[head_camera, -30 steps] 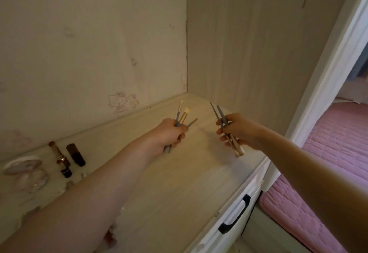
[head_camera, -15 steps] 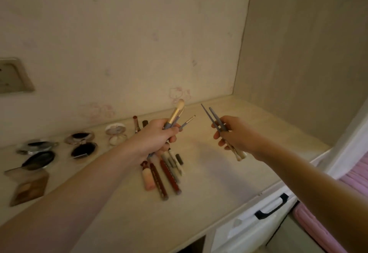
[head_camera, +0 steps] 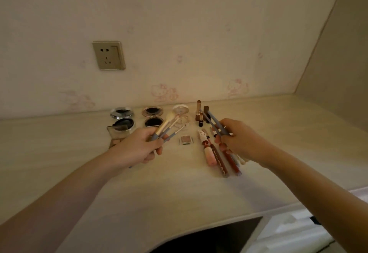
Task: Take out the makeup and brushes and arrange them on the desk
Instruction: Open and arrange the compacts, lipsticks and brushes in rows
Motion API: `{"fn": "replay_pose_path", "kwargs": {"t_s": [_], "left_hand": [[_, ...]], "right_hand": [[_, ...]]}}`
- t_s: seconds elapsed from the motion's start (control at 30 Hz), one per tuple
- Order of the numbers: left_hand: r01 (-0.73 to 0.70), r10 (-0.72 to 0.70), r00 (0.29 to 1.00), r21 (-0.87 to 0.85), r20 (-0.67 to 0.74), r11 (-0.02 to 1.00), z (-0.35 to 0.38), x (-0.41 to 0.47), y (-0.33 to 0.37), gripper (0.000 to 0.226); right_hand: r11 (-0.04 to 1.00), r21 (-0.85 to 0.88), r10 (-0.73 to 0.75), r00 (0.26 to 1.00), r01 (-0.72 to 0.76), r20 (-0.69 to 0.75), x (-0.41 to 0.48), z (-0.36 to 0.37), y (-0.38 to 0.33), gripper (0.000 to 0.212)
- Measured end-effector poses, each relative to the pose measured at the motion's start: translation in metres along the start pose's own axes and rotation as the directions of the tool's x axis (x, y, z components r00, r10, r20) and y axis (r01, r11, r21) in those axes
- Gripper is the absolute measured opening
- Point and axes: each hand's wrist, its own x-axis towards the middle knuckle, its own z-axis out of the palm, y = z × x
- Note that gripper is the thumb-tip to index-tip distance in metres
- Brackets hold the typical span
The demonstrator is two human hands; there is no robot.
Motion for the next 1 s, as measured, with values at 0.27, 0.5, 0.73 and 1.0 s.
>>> {"fn": "replay_pose_path", "kwargs": {"t_s": [0.27, 0.5, 0.73, 1.0], "left_hand": [[-0.152, 0.208, 0.978, 0.653, -0.01, 0.742, -0.017, -0.04, -0.045, 0.025], [-0.214, 0.381, 0.924, 0.863, 0.027, 0.458, -0.007, -0.026, -0.069, 0.035], [-0.259, 0.397, 0.915, 0.852, 0.066, 0.455, -0.007, -0.03, -0.083, 0.048], [-0.345, 0.389, 0.914, 0.727, 0.116, 0.594, -0.014, -0.048, -0.096, 0.054]], "right_hand": [[0.99, 0.143, -0.011, 0.997, 0.0, 0.074, 0.0, 0.04, -0.031, 0.026], [0.997, 0.064, -0.048, 0.995, 0.043, 0.09, 0.005, 0.059, -0.041, 0.023], [0.996, 0.059, -0.078, 0.99, 0.072, 0.115, 0.008, 0.06, -0.039, 0.023], [0.992, 0.051, -0.123, 0.982, 0.117, 0.144, 0.01, 0.068, -0.03, 0.036]]}}
